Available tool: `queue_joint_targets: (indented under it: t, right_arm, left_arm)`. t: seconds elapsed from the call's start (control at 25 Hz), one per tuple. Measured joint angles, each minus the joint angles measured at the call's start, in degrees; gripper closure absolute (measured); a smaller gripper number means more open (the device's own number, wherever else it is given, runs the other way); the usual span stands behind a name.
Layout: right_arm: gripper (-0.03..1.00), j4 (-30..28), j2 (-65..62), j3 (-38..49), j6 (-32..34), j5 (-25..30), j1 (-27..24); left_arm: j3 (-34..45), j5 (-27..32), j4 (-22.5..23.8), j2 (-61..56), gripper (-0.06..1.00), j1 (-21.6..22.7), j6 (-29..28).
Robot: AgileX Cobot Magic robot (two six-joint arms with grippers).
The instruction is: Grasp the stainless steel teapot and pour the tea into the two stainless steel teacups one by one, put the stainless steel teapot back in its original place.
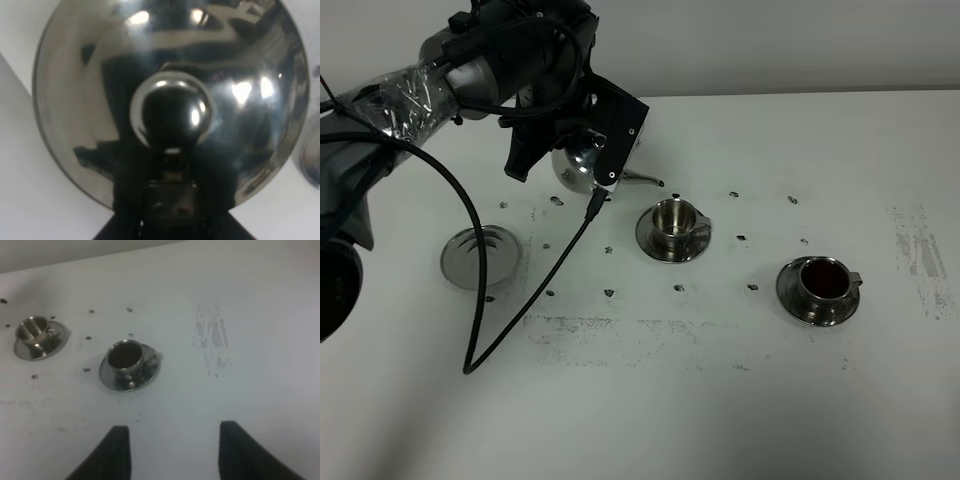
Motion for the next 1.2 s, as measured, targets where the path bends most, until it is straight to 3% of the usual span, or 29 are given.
queue_joint_targets:
  t: [1.2]
  right_arm:
    - [0.57, 0.0, 0.0, 0.0, 0.0, 0.0, 0.0]
  left_arm:
    - [-0.1, -3.2, 13.1, 2.6, 0.75, -4.7, -0.2]
